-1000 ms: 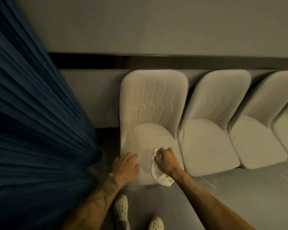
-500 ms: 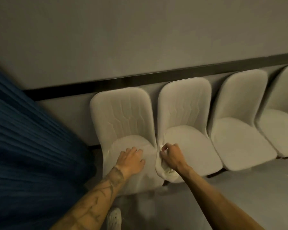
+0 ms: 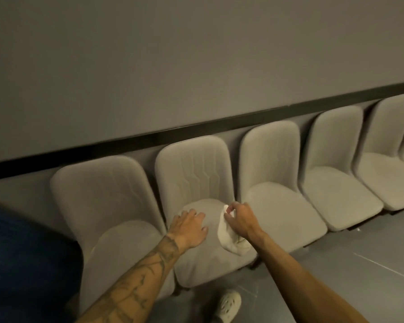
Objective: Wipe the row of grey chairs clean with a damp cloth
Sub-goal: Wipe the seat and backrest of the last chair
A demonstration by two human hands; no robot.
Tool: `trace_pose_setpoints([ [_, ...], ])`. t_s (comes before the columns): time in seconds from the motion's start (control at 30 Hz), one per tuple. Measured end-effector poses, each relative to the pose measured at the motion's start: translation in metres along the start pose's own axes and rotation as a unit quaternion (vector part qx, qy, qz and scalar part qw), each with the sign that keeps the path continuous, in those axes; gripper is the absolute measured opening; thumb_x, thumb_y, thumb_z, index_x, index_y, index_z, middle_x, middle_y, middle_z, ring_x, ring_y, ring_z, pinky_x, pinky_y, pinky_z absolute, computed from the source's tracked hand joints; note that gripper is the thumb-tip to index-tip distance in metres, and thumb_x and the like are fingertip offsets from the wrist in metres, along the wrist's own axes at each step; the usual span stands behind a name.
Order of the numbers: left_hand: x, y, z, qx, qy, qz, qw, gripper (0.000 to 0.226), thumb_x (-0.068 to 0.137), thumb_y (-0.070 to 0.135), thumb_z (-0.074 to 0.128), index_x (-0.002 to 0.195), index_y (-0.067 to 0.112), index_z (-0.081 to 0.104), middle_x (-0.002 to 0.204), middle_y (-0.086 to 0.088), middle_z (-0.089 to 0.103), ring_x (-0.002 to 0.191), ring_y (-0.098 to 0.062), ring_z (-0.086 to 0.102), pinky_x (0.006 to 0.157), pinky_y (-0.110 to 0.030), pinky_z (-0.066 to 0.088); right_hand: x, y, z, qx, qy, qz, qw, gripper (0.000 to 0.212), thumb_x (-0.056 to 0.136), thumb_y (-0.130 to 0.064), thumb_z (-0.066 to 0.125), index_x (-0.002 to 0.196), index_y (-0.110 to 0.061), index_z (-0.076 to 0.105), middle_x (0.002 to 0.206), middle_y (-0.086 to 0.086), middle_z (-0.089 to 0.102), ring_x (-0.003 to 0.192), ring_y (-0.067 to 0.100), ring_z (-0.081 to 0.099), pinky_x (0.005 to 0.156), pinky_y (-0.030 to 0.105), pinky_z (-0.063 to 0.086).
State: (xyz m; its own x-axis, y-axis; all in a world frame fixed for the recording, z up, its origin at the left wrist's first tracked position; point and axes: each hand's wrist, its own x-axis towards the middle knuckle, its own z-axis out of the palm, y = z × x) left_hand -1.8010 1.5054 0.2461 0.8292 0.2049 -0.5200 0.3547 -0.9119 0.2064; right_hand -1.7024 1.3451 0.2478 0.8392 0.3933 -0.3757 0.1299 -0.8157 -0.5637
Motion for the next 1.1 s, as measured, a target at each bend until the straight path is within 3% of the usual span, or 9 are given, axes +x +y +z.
trace_pose_setpoints([
  [0.2,0.089,0.092,-0.033,-0.002,-0.014,0.035,0.999,0.059,0.107,0.047,0.039,0.160,0.021,0.033,0.165,-0.009,0.033,0.149,-0.031,0.034,0.121,-0.044,0.029,0.067,0.061,-0.086,-0.009,0.019,0.037,0.999,0.022,0.096,-0.031,0.063,0.114,-0.019,0.066,0.121,0.010,0.051,0.105,0.031,0.062,0.098,0.035,0.047],
  [0.43,0.167,0.212,-0.079,0.015,-0.004,0.062,0.998,0.056,0.107,0.047,0.040,0.157,0.020,0.037,0.156,-0.009,0.042,0.142,-0.032,0.041,0.117,-0.043,0.033,0.123,0.138,-0.193,0.005,0.033,0.057,0.998,0.020,0.095,-0.029,0.064,0.111,-0.017,0.066,0.123,0.012,0.054,0.103,0.030,0.062,0.090,0.026,0.042],
  [0.6,0.226,0.310,-0.091,0.017,-0.007,0.066,0.998,0.058,0.107,0.050,0.039,0.158,0.022,0.036,0.159,-0.008,0.040,0.144,-0.031,0.038,0.120,-0.044,0.029,0.161,0.211,-0.272,0.012,0.042,0.055,0.998,0.022,0.095,-0.028,0.063,0.113,-0.015,0.067,0.122,0.015,0.057,0.112,0.031,0.059,0.098,0.029,0.043],
  [0.83,0.295,0.479,-0.092,-0.001,-0.001,0.033,0.999,0.064,0.108,0.049,0.040,0.164,0.023,0.025,0.170,-0.008,0.024,0.155,-0.031,0.024,0.127,-0.043,0.019,0.209,0.345,-0.393,0.010,0.038,0.041,0.998,0.024,0.097,-0.030,0.062,0.116,-0.016,0.065,0.125,0.011,0.051,0.107,0.031,0.061,0.096,0.029,0.044],
  [1.1,0.361,0.669,-0.103,0.004,0.011,0.053,0.999,0.052,0.105,0.049,0.043,0.151,0.023,0.044,0.151,-0.007,0.046,0.137,-0.031,0.043,0.116,-0.043,0.034,0.249,0.473,-0.537,0.013,0.044,0.043,0.998,0.023,0.096,-0.029,0.063,0.115,-0.018,0.066,0.128,0.011,0.052,0.108,0.028,0.062,0.094,0.025,0.042],
])
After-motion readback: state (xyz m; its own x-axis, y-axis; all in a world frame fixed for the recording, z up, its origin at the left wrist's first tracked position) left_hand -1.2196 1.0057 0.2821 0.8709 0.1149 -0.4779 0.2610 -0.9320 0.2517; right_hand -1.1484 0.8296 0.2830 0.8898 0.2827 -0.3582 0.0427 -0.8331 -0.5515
